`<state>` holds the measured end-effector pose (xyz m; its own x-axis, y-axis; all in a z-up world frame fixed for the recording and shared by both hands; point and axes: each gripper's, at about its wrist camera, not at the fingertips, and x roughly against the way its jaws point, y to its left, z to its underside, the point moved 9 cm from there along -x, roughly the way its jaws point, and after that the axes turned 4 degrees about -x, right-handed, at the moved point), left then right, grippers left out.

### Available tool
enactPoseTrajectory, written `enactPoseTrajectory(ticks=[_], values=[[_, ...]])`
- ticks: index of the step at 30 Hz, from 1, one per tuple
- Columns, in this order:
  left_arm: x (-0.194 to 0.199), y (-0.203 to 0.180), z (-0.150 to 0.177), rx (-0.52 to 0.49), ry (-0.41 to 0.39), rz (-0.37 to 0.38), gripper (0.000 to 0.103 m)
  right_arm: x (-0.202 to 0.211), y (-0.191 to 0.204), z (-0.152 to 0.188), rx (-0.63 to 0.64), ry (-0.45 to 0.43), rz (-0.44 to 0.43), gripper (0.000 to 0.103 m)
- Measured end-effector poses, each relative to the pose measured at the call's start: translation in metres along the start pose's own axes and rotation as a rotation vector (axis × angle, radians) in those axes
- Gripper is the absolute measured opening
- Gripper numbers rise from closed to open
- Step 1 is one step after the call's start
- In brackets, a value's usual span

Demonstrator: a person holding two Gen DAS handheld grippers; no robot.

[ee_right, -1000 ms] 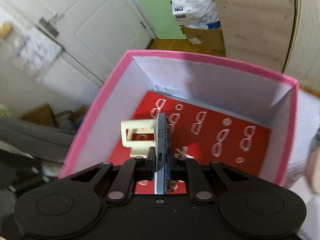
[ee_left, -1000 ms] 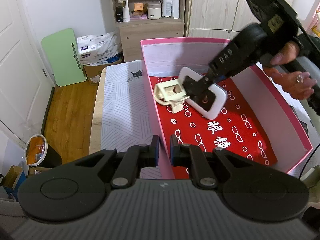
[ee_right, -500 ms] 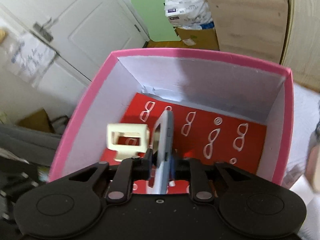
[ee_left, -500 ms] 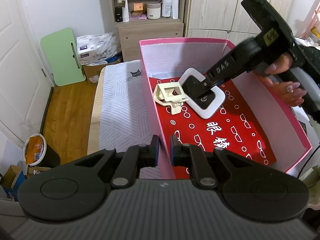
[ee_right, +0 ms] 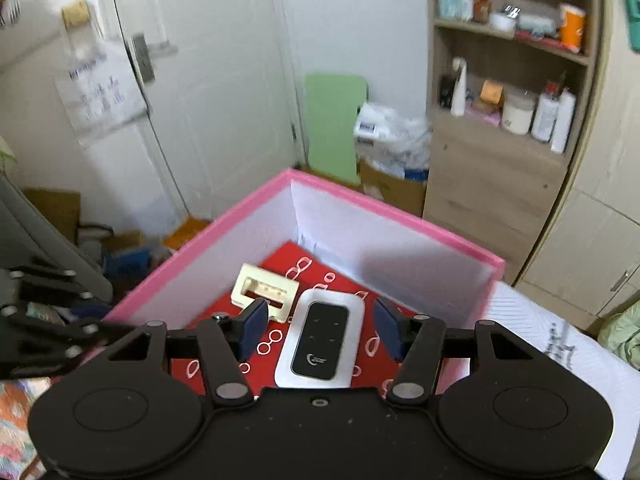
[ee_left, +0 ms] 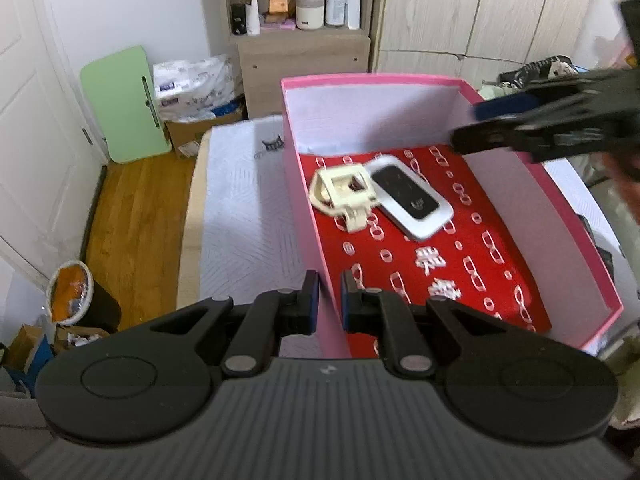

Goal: Organize rigid objects
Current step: 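Carry the white router into the box beside the stand and release, then grasp the beige round case with the right gripper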

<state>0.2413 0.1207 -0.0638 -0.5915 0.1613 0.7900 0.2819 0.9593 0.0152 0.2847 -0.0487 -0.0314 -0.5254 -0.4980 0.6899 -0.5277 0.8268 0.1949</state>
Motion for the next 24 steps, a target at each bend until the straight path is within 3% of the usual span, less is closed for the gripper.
enactPoseTrajectory(ticks=[9, 16, 24], values=[[-0.014, 0.001, -0.019, -0.010, -0.011, -0.057, 0.010, 0.051, -0.072, 0.026, -0.160, -0.046, 0.112, 0.063], [-0.029, 0.004, -0.023, -0.003, 0.018, -0.076, 0.010, 0.047, -0.121, 0.057, -0.293, 0.002, 0.186, 0.064], [-0.032, 0.005, -0.026, -0.011, 0.035, -0.081, 0.007, 0.038, -0.145, 0.079, -0.334, 0.032, 0.219, 0.065]])
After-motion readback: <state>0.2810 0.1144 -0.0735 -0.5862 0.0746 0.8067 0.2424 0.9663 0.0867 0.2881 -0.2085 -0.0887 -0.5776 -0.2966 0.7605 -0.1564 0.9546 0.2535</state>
